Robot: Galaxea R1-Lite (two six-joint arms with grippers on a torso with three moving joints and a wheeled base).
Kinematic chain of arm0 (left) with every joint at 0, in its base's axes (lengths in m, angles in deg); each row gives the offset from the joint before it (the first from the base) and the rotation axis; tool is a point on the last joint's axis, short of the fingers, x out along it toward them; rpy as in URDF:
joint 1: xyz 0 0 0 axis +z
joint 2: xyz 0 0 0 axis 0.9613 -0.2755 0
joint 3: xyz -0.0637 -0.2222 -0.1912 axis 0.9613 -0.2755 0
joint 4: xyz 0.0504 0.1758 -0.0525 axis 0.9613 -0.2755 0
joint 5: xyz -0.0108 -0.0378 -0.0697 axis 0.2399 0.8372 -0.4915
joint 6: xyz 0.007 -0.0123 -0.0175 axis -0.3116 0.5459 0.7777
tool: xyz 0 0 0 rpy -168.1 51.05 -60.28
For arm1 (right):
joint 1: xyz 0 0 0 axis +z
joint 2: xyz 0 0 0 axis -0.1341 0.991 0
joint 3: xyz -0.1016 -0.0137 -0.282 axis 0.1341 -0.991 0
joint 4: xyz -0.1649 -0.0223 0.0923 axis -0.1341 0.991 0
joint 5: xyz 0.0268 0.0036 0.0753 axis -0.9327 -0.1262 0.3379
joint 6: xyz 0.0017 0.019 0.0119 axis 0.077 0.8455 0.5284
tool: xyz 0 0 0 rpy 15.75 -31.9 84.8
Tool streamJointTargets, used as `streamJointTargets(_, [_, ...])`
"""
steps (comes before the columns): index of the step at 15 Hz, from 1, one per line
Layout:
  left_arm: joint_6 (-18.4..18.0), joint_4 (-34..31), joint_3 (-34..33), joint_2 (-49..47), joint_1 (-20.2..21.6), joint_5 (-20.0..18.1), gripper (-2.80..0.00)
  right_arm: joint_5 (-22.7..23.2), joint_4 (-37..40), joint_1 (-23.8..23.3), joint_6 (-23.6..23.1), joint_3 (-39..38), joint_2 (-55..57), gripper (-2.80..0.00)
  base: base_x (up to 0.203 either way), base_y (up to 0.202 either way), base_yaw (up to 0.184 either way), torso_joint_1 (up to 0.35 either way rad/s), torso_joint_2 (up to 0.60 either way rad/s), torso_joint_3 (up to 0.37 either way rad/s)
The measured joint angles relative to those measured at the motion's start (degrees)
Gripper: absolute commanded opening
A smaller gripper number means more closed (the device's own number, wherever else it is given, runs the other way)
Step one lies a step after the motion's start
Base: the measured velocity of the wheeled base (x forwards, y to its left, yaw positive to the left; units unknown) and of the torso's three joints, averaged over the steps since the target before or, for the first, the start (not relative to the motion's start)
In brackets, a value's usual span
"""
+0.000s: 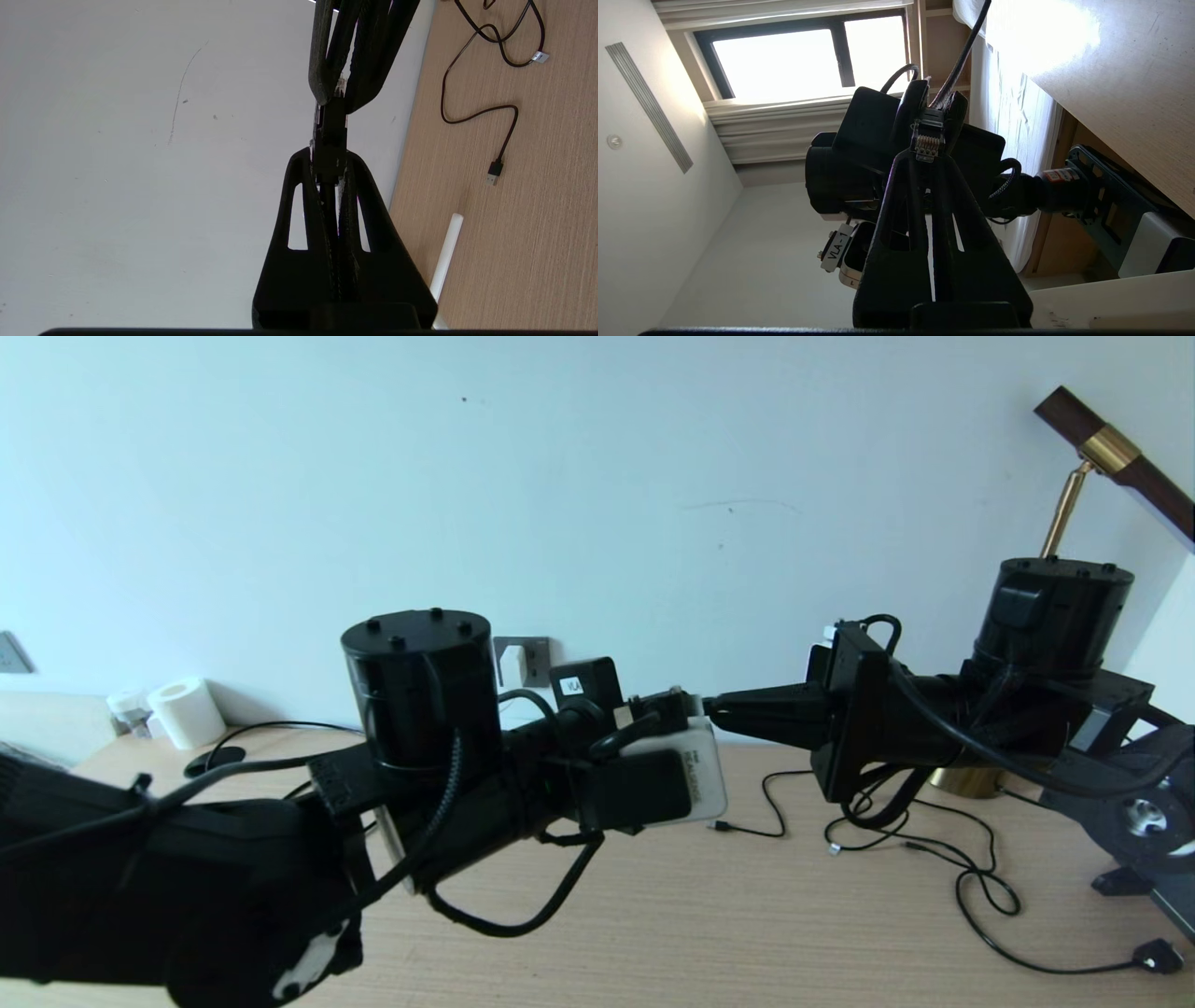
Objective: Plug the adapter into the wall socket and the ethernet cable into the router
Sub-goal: Hand it to the other hand
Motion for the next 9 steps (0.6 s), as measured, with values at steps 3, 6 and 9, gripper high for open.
streamJointTargets(3, [0.1,0.4,0.1,0.0,0.0,-0.1,0.00,0.0,-0.2,0.0,0.0,0.0,-0.1,-2.80,0.000,0.000,0.000,0.000,0.00,0.000])
streamJointTargets(6, [0.1,0.5,0.3,0.1,-0.1,-0.2,0.00,0.0,-0.2,0.0,0.0,0.0,0.0,-2.80,0.000,0.000,0.000,0.000,0.00,0.000])
streamJointTargets(9, [0.0,0.6,0.1,0.5,-0.2,-0.3,0.00,0.0,-0.1,-0.1,0.4,-0.1,-0.1,-2.80,0.000,0.000,0.000,0.000,0.00,0.000])
